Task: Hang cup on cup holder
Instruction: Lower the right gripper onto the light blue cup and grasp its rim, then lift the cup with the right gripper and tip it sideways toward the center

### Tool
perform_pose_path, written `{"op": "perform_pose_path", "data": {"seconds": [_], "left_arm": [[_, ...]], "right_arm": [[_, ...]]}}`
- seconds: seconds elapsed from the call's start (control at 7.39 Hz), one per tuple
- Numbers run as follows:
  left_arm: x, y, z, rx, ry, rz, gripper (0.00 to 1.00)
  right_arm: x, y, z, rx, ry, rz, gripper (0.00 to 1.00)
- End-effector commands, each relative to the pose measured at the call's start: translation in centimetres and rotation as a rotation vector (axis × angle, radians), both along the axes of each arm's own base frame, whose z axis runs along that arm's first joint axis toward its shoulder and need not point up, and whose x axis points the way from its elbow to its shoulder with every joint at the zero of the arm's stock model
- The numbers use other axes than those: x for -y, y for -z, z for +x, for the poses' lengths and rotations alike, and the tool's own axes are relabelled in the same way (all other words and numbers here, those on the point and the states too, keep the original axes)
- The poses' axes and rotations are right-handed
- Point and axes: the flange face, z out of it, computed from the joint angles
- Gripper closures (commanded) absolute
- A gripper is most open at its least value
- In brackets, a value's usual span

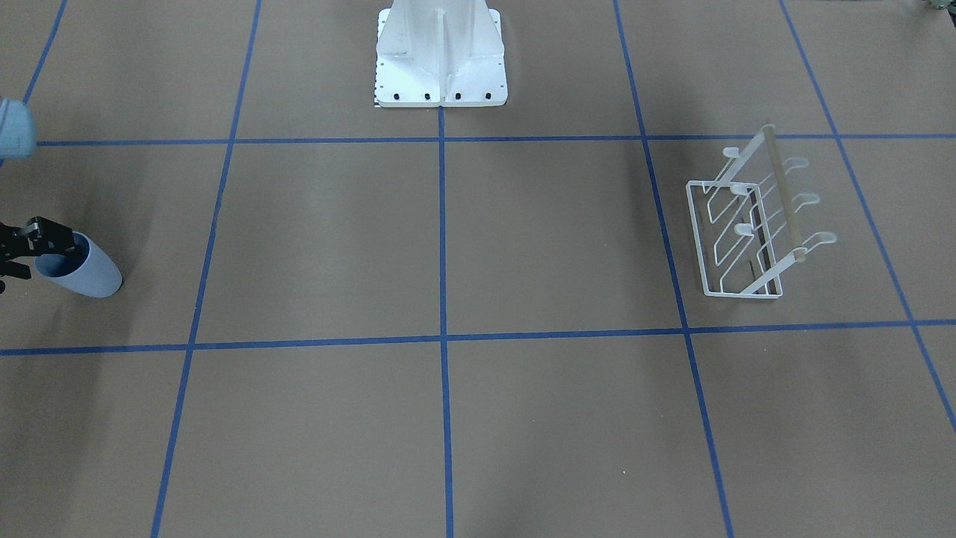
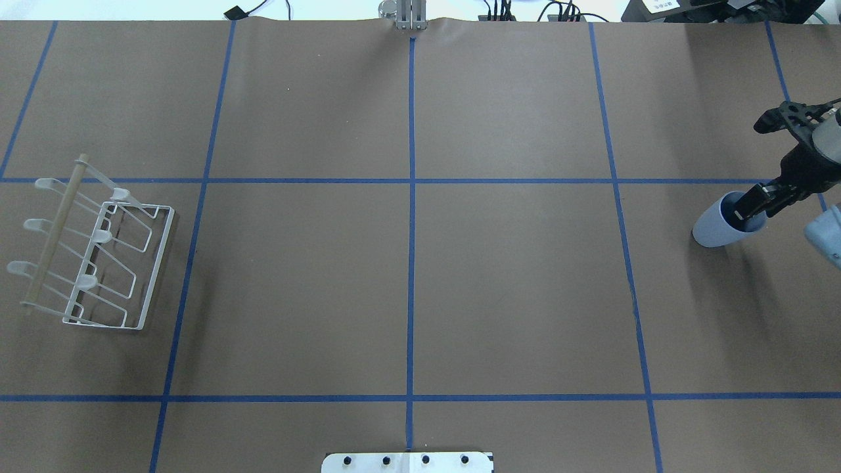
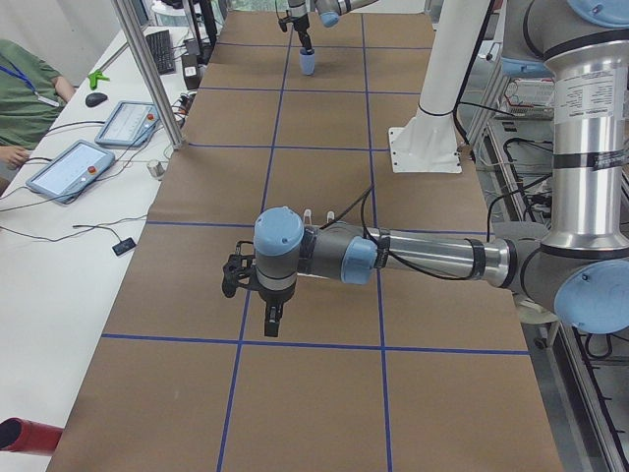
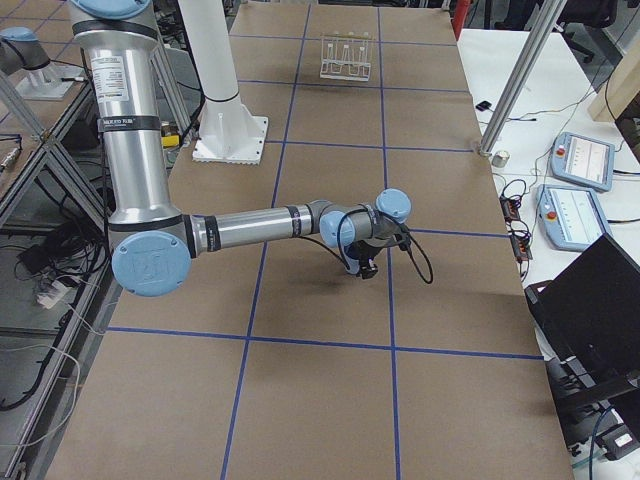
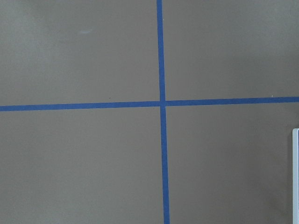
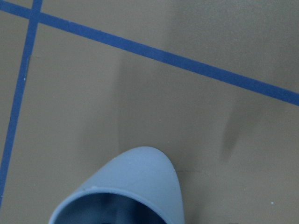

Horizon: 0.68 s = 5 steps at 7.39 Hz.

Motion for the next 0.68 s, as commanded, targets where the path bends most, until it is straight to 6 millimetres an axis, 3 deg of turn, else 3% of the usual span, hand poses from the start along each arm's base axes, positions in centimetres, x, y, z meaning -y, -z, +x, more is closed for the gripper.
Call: {"op": "perform_pose_path", "data": {"seconds": [0.0, 0.27, 0.54], "left_arm": [[-0.1, 0.1, 0.0, 0.000, 0.001, 0.001, 0.01], [0.1, 1.2, 0.0, 0.002, 0.001, 0.017, 0.01], [0.2, 1.3, 0.1, 0.000, 0.000, 0.020, 0.01]], "right_arm": [[0.0, 0.1, 0.3, 0.009, 0.017, 0.028, 1.00], [0.3, 2.1, 1.1, 0.023, 0.001, 0.067, 1.00], [0.5, 5.9, 3.6, 0.063, -0.039, 0.131, 1.00]]}}
